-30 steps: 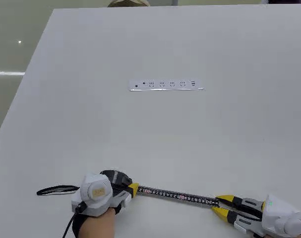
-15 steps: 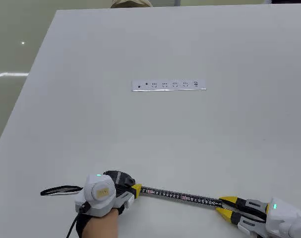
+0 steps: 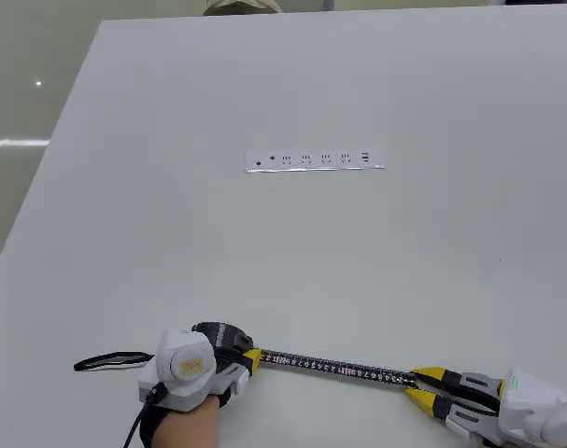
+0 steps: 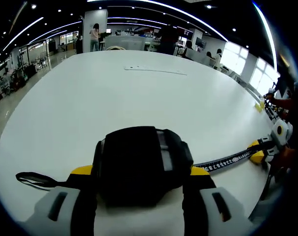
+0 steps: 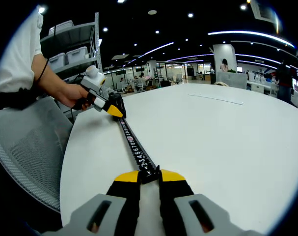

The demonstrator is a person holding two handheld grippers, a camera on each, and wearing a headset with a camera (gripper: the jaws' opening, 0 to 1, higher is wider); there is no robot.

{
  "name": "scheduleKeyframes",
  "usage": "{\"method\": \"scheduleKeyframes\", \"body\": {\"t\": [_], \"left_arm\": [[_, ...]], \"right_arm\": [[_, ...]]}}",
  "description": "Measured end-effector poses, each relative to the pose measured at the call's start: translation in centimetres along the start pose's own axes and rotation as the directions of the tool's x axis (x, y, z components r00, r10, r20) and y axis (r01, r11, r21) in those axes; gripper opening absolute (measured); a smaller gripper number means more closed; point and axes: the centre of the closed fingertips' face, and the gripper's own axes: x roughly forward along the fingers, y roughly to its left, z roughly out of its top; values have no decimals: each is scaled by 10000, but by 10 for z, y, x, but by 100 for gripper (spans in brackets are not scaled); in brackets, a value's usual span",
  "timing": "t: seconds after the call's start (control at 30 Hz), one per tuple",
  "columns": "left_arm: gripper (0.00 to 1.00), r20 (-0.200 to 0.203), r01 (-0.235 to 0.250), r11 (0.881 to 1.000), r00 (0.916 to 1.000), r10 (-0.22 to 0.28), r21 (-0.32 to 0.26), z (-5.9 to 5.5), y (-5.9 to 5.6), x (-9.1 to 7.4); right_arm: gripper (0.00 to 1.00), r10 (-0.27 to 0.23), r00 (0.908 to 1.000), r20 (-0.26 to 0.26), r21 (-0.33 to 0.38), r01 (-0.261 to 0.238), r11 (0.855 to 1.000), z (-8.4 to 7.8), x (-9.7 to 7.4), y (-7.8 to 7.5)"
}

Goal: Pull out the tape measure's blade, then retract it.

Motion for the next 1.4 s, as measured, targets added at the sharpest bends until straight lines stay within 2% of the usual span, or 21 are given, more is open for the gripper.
{"method": "scheduleKeyframes", "body": {"t": [0.1,0.13,0.5,0.6,0.63,0.73,1.4], "left_arm": [[70,12,49,10000,10000,-49,-16,1,0,-1],[71,98,109,9997,9999,-107,-221,2,-1,0],[72,2,90,9992,10000,-90,-392,-1,4,2],[74,147,116,9894,9998,-96,-1449,4,2,3],[75,199,133,9880,9997,-104,-1537,6,3,3],[74,44,66,9908,10000,-61,-1350,5,5,3],[72,-73,-56,9908,10000,46,-1353,4,6,3]], "right_arm": [[14,-11,10000,4,10,11,10000,0,0,0],[14,-9,10000,8,27,9,10000,0,0,0],[14,-49,10000,42,110,48,9999,0,0,-1],[14,-64,10000,53,125,63,9999,-1,0,-1],[14,-64,10000,57,124,63,9999,-1,0,-1],[14,-61,10000,62,130,60,9999,-1,0,-1],[13,-91,10000,24,80,90,9999,0,0,-1]]}}
